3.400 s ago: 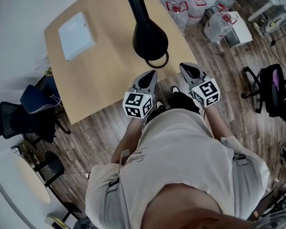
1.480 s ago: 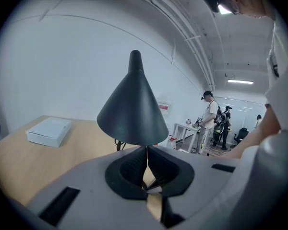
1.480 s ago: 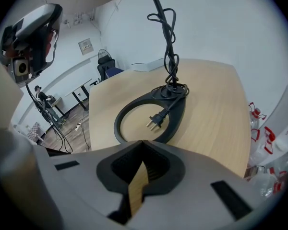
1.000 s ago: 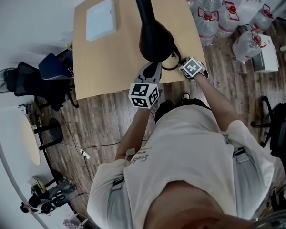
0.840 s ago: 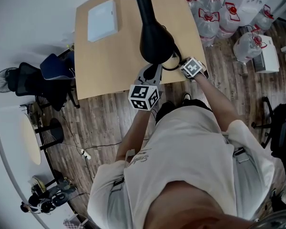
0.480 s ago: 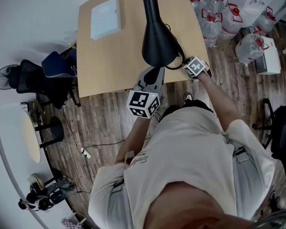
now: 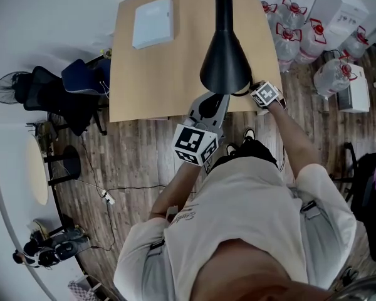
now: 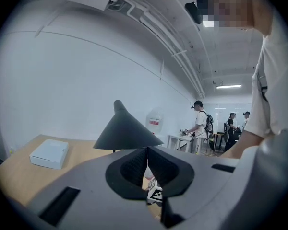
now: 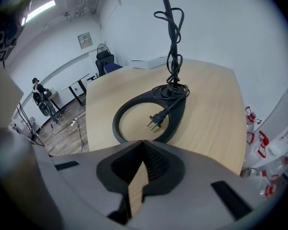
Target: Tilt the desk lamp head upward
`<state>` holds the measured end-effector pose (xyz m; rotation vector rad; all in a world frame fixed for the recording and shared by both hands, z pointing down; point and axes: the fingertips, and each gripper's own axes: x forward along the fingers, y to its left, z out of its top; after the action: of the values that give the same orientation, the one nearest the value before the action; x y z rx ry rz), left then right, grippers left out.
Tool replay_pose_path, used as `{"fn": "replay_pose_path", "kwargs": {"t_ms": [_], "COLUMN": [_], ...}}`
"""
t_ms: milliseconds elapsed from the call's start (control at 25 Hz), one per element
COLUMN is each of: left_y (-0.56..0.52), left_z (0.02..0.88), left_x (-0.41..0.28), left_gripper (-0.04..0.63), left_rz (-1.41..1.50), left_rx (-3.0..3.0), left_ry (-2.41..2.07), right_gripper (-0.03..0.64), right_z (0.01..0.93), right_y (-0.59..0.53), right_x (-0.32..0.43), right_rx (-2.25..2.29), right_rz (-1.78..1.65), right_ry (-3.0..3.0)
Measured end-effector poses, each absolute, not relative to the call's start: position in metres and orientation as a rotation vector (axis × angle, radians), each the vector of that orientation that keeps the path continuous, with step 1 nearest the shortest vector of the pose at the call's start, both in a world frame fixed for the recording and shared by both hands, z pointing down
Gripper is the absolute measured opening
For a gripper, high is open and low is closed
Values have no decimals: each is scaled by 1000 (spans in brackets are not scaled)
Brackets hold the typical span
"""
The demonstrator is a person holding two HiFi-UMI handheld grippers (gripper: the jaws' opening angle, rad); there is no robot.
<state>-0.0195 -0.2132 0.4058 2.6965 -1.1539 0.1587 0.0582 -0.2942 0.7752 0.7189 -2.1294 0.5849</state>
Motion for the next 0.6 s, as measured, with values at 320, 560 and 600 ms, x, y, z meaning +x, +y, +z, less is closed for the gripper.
{"fn": "replay_pose_path", "kwargs": {"t_ms": [320,560,600], "left_y": [-216,-216,-217], "left_z": [382,371,368], "left_x": [-24,-23,-22], "left_gripper": [15,15,15], "left_rz": [125,107,97], "left_rx": [2689,2661,2663], "left_ry": [-1196,-1285,-1299], "right_gripper": [-5,-5,-3], "right_z": [775,776,776], "right_y": [-298,-293,-295], "right_x": [56,57,57], "right_rx": [752,643,628], "right_rz": [574,501,495], "right_ry": [-2141,-2119,-2115]}}
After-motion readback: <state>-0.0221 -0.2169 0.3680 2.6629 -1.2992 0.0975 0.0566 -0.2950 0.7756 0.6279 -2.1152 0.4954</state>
